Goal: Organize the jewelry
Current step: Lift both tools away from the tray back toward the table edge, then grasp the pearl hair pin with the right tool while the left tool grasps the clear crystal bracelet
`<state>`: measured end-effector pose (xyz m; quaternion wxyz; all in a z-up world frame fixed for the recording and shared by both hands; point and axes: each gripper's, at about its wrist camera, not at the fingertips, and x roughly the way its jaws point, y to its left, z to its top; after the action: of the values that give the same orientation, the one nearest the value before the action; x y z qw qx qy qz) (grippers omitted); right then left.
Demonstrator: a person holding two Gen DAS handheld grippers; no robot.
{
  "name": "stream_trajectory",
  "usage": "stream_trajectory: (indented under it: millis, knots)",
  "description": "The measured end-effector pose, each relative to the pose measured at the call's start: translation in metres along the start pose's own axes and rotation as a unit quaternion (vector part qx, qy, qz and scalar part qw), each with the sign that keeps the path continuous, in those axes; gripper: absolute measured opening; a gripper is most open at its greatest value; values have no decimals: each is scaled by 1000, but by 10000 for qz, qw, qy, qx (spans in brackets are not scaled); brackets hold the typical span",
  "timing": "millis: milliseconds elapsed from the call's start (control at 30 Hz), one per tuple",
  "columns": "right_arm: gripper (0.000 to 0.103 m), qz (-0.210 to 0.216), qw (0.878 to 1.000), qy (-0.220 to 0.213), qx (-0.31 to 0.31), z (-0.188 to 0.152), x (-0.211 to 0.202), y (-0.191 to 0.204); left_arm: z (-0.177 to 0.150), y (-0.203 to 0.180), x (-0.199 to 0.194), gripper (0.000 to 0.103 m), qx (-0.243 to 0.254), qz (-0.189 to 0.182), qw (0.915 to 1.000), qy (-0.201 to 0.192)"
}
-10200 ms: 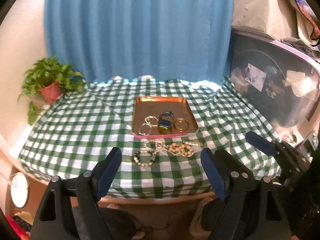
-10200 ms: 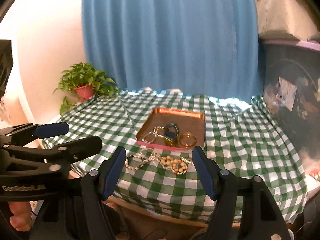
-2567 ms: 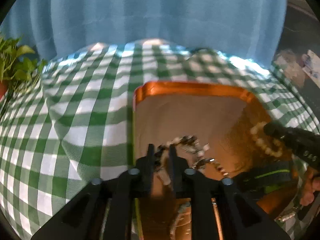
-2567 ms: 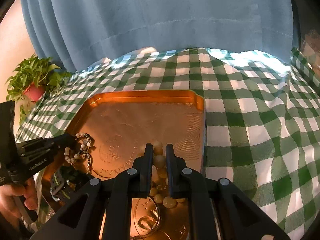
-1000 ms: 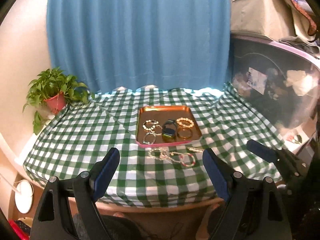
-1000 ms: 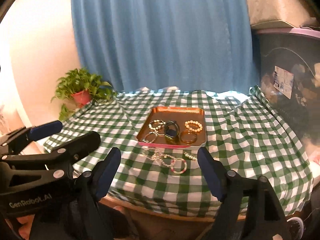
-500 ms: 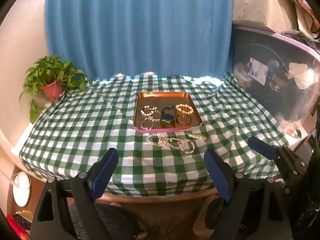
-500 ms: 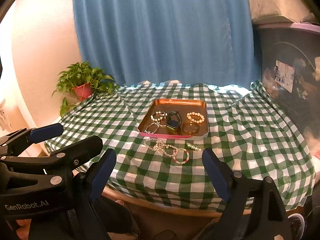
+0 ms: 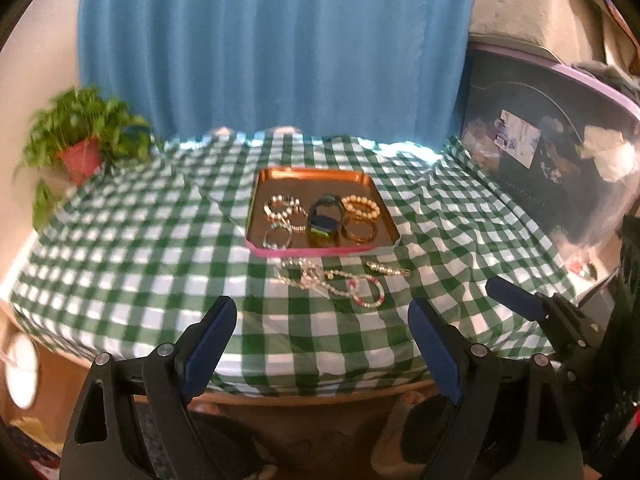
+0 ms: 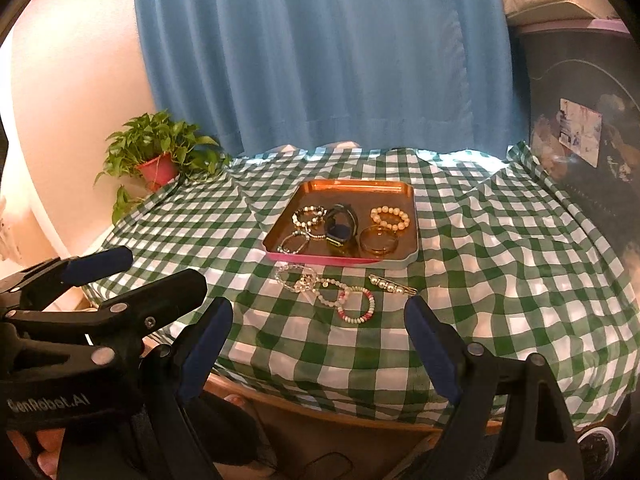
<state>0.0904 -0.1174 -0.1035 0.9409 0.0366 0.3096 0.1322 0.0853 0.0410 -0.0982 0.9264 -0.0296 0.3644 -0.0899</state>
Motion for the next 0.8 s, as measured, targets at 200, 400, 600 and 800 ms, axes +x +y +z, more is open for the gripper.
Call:
stream_trajectory:
  millis: [200, 400, 600, 800]
  knots:
    - [85, 16, 9999, 47, 153, -7, 23, -19, -1, 18, 28, 88, -101, 54, 9998, 163]
    - [80, 232, 9996, 149, 42, -7, 49, -29, -1, 35, 72, 88, -118, 202, 9989, 398]
    - [66, 153, 9994, 299, 33, -2, 85, -53, 0, 50, 119, 86, -52, 20, 9977, 676]
    - [49, 174, 9979, 589, 198, -7, 122, -87, 7, 59, 162, 71, 79, -63, 9962, 867]
